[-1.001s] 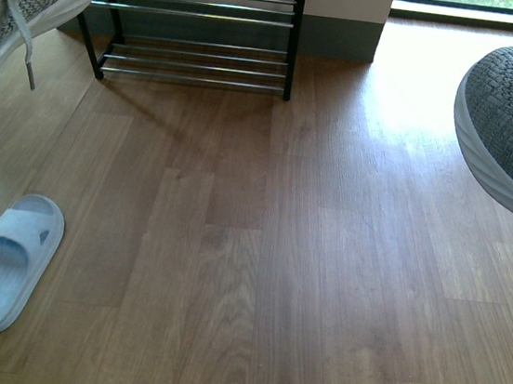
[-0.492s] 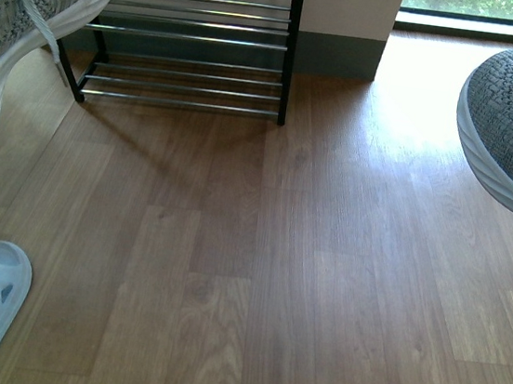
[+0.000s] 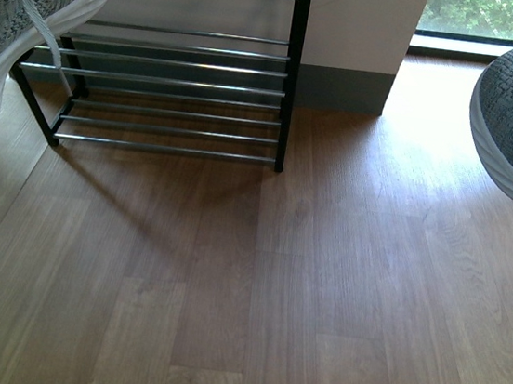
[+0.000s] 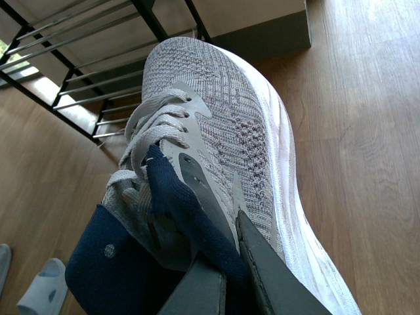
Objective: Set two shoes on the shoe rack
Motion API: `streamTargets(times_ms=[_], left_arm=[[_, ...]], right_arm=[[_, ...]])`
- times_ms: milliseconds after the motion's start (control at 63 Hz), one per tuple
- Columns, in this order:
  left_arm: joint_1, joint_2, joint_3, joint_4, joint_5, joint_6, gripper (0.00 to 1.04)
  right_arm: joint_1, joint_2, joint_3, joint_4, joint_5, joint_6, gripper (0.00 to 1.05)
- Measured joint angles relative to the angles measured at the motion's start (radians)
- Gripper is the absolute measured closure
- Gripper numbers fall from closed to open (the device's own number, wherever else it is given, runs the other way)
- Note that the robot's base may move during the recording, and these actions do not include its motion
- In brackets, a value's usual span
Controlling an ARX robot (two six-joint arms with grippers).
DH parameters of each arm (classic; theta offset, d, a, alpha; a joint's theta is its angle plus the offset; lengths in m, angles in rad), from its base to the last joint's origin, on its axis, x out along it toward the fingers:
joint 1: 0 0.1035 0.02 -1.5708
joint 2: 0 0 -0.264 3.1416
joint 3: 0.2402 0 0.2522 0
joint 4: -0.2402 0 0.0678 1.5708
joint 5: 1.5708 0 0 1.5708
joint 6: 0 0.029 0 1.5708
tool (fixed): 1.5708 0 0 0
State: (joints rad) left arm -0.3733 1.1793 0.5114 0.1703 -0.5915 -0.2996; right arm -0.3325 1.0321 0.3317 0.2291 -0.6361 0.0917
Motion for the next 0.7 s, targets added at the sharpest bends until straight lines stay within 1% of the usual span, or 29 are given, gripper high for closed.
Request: streamTargets(times_ms=[397,699], left_arm=[[-0.003,0.001,0.0,0.0,0.014,0.0,1.03],[-0.003,0.002,-0.001,0.0,0.005,0.0,1.03]], right_arm=[[-0.001,0.0,0.0,0.0,0.011,0.0,1.03],[0.0,0.0,0.0,0.0,0.0,0.0,1.03]])
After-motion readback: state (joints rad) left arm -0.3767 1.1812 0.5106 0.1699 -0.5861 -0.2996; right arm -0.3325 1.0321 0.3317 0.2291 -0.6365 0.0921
